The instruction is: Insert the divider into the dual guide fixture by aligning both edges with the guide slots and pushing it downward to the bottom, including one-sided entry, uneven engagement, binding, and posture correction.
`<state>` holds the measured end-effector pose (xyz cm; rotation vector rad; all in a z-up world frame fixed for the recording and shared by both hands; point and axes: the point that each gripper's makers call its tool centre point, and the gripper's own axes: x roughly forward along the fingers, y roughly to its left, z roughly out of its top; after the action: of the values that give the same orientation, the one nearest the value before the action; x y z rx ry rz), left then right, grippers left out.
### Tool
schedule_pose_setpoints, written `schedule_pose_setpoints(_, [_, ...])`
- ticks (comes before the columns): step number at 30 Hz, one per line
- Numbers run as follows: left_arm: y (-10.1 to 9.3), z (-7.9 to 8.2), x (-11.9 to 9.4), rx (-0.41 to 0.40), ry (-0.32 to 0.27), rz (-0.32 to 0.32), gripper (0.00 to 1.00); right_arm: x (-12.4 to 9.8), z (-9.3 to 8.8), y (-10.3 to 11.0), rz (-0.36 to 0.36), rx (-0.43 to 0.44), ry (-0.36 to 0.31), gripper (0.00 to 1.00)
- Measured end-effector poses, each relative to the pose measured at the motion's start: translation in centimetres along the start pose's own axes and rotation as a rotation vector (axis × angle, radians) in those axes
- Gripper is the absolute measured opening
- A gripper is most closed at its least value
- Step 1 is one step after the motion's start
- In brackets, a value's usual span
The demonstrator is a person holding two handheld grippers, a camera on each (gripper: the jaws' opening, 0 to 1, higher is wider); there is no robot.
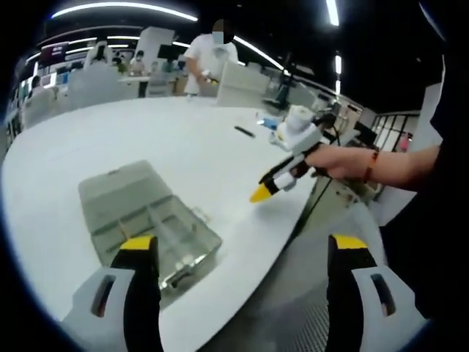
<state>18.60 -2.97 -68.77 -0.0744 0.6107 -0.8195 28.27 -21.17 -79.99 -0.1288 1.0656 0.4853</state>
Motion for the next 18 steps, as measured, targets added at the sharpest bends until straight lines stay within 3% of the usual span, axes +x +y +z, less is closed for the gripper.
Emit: schedule_pose_setpoints(18, [0.6,0.2,0.2,-0.014,-0.009,0.007,0.93,1.2,-0.6,-1.6,-0.053,-0.047,0.075,0.48])
